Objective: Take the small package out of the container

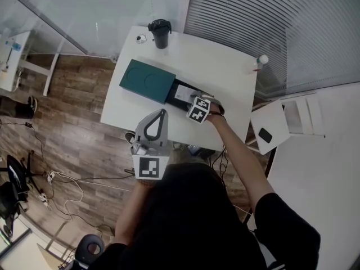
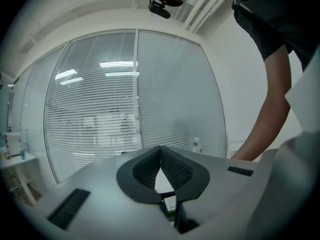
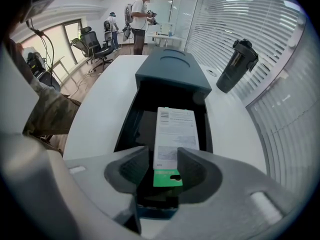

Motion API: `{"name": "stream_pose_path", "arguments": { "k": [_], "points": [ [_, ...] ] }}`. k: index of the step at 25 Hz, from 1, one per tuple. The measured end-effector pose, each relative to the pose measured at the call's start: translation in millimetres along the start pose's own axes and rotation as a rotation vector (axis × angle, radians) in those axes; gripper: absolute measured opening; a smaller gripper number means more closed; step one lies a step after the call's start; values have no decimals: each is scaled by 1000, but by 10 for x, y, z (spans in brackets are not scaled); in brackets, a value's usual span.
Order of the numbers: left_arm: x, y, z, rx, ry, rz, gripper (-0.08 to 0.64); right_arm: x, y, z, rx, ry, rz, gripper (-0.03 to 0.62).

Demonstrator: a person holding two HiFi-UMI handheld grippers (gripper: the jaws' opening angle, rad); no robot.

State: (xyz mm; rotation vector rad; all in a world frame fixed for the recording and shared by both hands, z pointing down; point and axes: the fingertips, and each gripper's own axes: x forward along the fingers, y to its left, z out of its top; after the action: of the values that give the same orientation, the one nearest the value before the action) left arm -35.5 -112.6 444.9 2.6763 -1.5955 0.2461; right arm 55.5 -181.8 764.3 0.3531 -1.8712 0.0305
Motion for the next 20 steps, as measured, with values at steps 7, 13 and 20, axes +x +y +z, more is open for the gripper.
{"name": "stream_pose_path", "arguments": {
  "k": [7,13,20],
  "points": [
    [35,-80,71,25,-31,-17,-2,-146,13,22,-23,-96,-24,175],
    [23,-58,43,26,-35,-16,-2,-151,25,-319,-93,0,-68,176],
    [9,-51,12,23,-5,-14,-2,-13,16,-345,-138,69,-105,176]
  ]
}}
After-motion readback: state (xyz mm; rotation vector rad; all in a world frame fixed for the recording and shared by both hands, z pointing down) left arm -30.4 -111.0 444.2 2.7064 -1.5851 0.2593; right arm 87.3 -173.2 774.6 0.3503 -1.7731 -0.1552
